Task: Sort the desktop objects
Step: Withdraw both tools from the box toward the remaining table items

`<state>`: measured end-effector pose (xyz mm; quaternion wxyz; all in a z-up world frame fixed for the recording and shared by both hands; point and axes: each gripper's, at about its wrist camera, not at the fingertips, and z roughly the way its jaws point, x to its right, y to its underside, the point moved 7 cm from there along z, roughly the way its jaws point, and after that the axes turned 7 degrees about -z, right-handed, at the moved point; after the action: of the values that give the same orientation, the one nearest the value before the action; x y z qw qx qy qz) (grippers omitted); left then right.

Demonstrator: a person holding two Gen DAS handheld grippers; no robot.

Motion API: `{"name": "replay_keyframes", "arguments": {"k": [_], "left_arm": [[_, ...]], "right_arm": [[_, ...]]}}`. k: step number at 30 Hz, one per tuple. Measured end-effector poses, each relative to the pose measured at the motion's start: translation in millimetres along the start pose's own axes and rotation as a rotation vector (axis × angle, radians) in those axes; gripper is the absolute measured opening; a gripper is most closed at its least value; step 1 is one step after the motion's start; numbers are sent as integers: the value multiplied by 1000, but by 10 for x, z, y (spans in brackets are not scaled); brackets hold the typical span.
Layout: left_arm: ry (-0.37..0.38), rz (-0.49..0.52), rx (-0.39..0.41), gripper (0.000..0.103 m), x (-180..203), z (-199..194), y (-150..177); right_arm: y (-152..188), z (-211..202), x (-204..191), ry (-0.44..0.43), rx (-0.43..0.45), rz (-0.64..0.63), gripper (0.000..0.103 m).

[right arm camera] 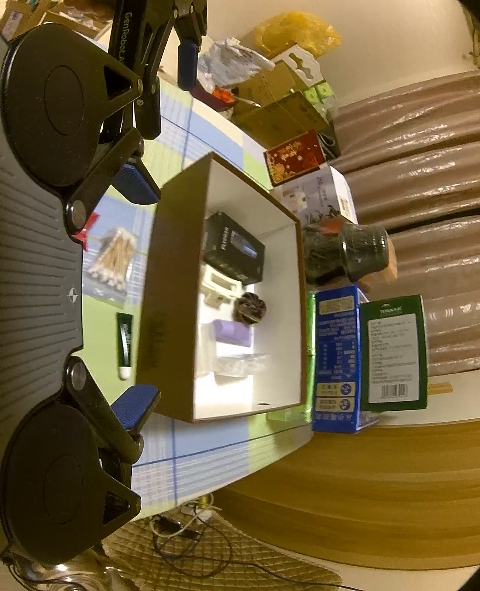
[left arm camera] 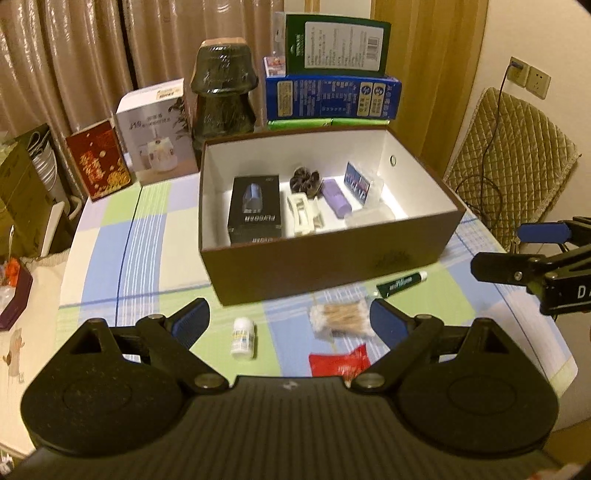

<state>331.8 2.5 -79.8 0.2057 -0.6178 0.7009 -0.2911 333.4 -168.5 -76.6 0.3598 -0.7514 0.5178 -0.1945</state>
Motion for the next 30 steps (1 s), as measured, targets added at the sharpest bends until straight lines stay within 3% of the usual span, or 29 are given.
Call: {"name": "replay_keyframes", "arguments": {"k": [17,30], "left_arm": [[-6,-31,-77,92,-86,-62,497],[14,-18,-128,92,-17,0,664]], "right_arm": [[464,-30,-159,-22,-76,3,101],[696,57,-190,-26,-136,11,101]]}}
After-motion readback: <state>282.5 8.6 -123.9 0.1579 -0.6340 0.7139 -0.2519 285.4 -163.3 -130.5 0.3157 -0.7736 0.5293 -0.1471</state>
